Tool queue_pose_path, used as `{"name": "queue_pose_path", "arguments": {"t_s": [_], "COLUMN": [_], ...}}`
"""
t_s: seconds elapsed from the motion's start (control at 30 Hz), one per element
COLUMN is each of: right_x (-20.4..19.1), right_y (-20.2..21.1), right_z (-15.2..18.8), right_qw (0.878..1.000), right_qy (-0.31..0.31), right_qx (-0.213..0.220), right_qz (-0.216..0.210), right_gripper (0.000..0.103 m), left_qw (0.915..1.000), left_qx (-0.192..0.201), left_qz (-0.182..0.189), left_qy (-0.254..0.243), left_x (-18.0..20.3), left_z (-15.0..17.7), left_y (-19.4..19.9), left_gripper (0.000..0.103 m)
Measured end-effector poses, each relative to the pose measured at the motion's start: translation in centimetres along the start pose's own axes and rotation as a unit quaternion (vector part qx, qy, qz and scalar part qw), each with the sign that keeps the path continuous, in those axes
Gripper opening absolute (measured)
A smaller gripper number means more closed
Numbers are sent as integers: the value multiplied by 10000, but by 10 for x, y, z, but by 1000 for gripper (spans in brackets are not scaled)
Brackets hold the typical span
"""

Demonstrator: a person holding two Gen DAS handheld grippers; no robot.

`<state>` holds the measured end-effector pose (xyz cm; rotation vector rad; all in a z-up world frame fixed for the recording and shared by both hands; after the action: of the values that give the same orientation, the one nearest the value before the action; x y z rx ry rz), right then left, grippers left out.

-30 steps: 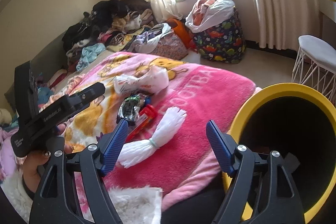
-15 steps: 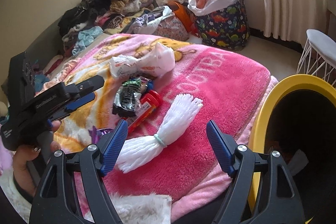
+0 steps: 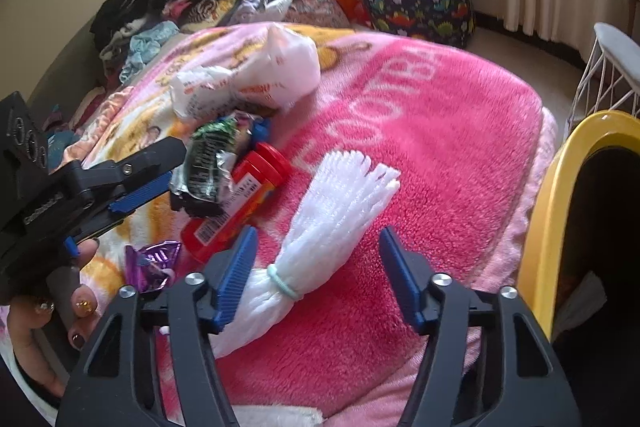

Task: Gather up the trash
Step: 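Grasp the dark green wrapper with the left tool while the right tool grasps the white foam sleeve, then carry the green wrapper and foam sleeve over the yellow bin with both tools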

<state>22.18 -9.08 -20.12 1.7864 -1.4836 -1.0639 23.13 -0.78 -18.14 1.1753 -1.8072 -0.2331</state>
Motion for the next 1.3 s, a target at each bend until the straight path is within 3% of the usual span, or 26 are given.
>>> {"name": "queue_pose_path", "arguments": {"t_s": [0.13, 0.2, 0.4, 0.53, 1.3], "right_x": [2, 2, 5, 8, -4], "right_y": [-2, 2, 16, 27, 87], "right_z": [3, 3, 2, 3, -4], "right_qw": [9999, 9999, 9994, 9989, 9931], "right_qy": [-48, -52, -91, -117, 89], "right_qx": [-52, 8, 242, 382, 1052], "right_qz": [-118, -163, -227, -253, -508], "right_gripper": [29, 25, 24, 23, 22], "left_qw": [10000, 9999, 9999, 9999, 9972], "left_qx": [-88, -121, -146, 21, 448], "left_qz": [-11, -7, -50, -12, 124], "left_qy": [4, 16, -34, -126, -591], "left_x": [-1, -1, 1, 9, 53], "left_z": [2, 3, 3, 1, -12], "left_y": [-6, -8, -8, -1, 32], "left_gripper": [49, 43, 21, 17, 16]}}
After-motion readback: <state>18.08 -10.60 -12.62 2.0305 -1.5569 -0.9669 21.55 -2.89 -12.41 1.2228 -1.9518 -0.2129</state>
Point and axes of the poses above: each gripper's, at about its wrist camera, not at the fingertips, and y roughly against the way its jaws point, x to its right, z to its underside, the point moved 10 cm from there along -y, roughly the way its jaws point, and after that the axes turned 9 degrees about z, right-handed, at the moved point
